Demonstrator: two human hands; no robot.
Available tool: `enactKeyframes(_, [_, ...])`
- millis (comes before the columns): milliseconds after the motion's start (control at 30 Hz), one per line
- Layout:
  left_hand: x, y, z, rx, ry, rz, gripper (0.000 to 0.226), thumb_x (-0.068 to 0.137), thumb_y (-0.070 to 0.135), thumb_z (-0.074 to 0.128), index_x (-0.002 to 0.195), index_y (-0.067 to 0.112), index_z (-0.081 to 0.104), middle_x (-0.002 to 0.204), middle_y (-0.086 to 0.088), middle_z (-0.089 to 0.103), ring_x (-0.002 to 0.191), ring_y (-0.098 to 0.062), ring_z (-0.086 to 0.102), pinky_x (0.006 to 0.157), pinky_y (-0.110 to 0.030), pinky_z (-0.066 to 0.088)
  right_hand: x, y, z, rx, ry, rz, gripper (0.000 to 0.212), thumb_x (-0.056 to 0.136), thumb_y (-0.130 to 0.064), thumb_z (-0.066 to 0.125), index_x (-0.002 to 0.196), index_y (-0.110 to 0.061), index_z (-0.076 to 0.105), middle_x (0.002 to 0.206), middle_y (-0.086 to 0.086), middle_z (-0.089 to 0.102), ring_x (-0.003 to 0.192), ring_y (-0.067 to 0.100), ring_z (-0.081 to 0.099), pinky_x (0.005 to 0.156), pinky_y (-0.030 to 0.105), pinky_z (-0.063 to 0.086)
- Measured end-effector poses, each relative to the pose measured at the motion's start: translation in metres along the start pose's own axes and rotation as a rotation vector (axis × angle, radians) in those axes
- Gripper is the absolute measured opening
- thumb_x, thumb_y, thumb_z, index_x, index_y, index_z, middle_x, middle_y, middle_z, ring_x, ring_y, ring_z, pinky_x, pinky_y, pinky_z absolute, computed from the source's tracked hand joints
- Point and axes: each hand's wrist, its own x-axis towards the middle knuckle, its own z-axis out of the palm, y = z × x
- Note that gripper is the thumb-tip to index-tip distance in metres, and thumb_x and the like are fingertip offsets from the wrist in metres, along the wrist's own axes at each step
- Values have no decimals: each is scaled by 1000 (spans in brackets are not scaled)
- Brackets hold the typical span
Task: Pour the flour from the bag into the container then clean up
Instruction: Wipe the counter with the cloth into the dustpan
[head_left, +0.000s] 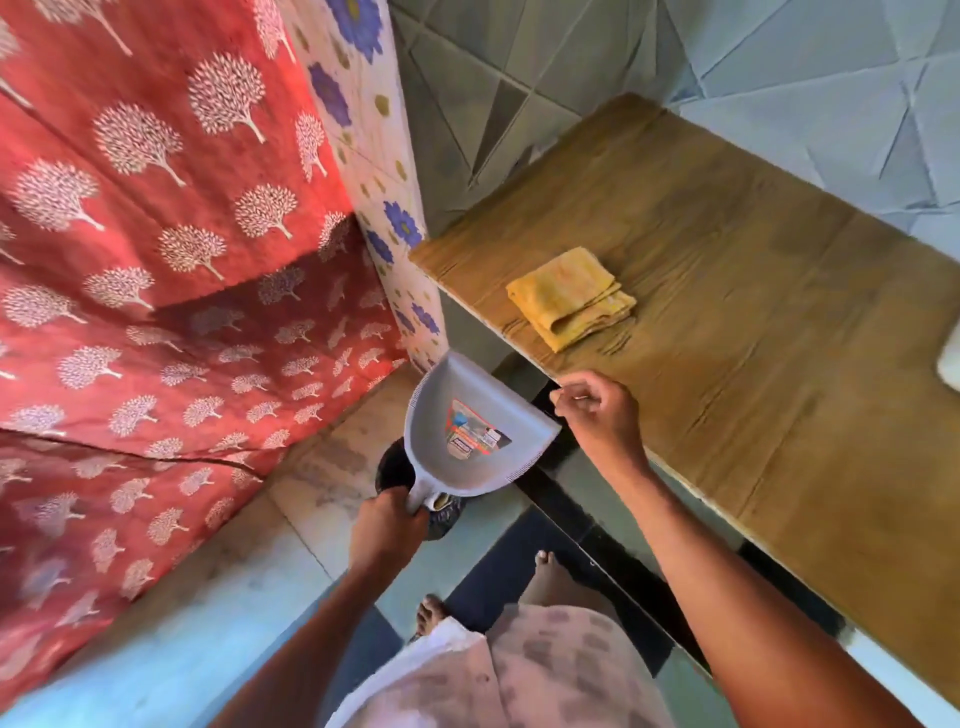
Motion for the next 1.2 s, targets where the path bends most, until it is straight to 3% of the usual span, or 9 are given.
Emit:
enactKeyframes(133, [2,23,3,39,-1,-27,23,79,37,61,73,15,62,74,-14,71,74,-38,67,57,-36,49,63,-5,-5,-456,156,-316,40,80,-38,65,113,-15,66,113,10,65,106,31,60,89,47,53])
enactKeyframes(233, [6,45,6,47,15,-45,16,80,28,66,74,13,66,74,-14,72,74,-38,67,57,-35,45,115,-6,-3,-821,-12,-317,79,76,-65,66,145,-33,46,155,15,34,143,41,32,110,57,37])
enactKeyframes(300, [5,61,8,20,2,-66,17,80,26,69,68,15,62,66,-10,67,64,-34,62,56,-33,43,142,0,0,-1026,-164,-286,92,72,-78,64,152,-50,27,165,11,16,149,43,17,111,59,29])
enactKeyframes(367, [5,77,11,-20,-2,-82,30,80,20,70,58,22,49,60,-4,58,59,-29,54,55,-31,35,162,5,1,-1106,-200,-368,79,78,-68,67,147,-52,33,158,13,26,141,45,27,105,57,37])
enactKeyframes(500, [10,97,18,-16,49,-57,39,82,17,71,59,32,42,66,-11,65,70,-41,63,56,-31,33,203,3,-18,-1066,-243,-505,50,84,-12,62,130,-29,58,129,19,48,109,46,51,77,50,55])
enactKeyframes(667, [20,109,30,-34,44,-73,39,82,14,72,54,27,47,57,-3,59,57,-31,57,54,-33,38,276,0,-126,-1131,98,-561,44,83,-14,53,126,-22,57,130,21,48,102,44,52,70,43,48])
enactKeyframes(833, [39,109,43,-53,39,-84,33,79,15,73,54,19,51,49,2,58,47,-18,54,48,-29,37,369,22,-225,-1160,379,-278,35,95,-10,51,129,-11,55,132,34,49,111,53,54,85,56,53])
enactKeyframes(1000, [40,110,54,-2,5,-99,33,78,26,74,56,26,49,50,2,53,58,-34,60,52,-37,44,407,49,-210,-1131,200,10,35,92,-18,57,127,-14,60,129,28,58,118,45,56,99,52,48])
enactKeyframes(1200, [33,119,43,-90,86,-106,45,74,24,78,50,29,40,46,-5,50,66,-44,57,51,-38,38,353,2,-85,-1039,-121,-346,54,91,-27,60,144,-24,49,146,20,46,124,40,55,97,45,45])
